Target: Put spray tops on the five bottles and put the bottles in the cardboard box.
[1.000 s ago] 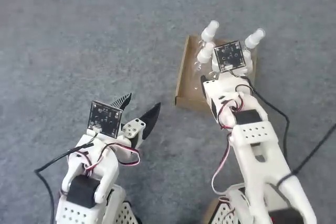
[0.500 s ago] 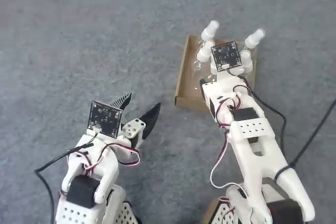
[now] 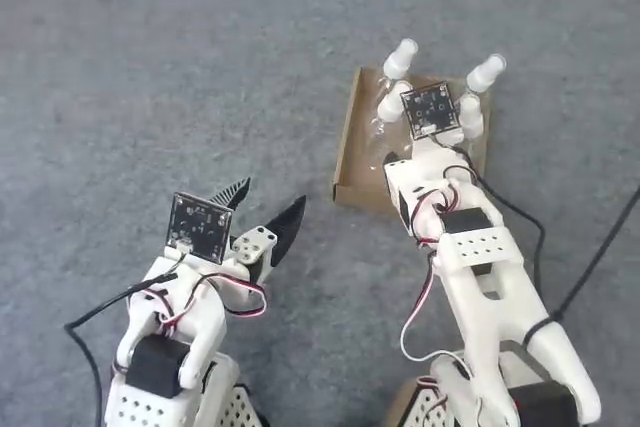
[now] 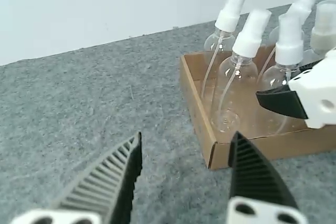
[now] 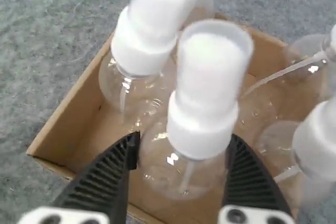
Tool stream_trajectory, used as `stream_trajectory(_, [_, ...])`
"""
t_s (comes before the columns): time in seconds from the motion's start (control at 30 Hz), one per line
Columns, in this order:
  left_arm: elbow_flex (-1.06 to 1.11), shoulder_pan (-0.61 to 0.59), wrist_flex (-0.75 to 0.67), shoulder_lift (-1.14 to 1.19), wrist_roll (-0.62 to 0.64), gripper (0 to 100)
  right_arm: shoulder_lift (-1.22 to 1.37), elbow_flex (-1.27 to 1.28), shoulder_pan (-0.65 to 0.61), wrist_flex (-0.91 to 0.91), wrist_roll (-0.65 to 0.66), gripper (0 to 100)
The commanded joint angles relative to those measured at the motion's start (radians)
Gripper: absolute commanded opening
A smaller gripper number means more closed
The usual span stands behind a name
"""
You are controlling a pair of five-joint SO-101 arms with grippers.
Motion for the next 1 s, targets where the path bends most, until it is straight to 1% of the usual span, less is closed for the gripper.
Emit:
stream_trajectory(0.0, [-0.008, -0.003, -0.029, -0.015, -0.002, 25, -0.016, -0.012, -0.036, -0.024, 0.014, 16.6])
stream_trajectory(0.83, [-0.008, -0.003, -0.029, -0.015, -0.003, 25, -0.016, -0.034, -0.041, -0.015, 0.015, 16.8])
stream_trajectory(0.9, [-0.008, -0.003, -0.029, -0.015, -0.003, 25, -0.016, -0.034, -0.041, -0.015, 0.014, 18.4])
stream_trajectory(0.97, [-0.008, -0.003, -0.029, -0.015, -0.003, 25, -0.016, -0.034, -0.041, -0.015, 0.011, 22.0])
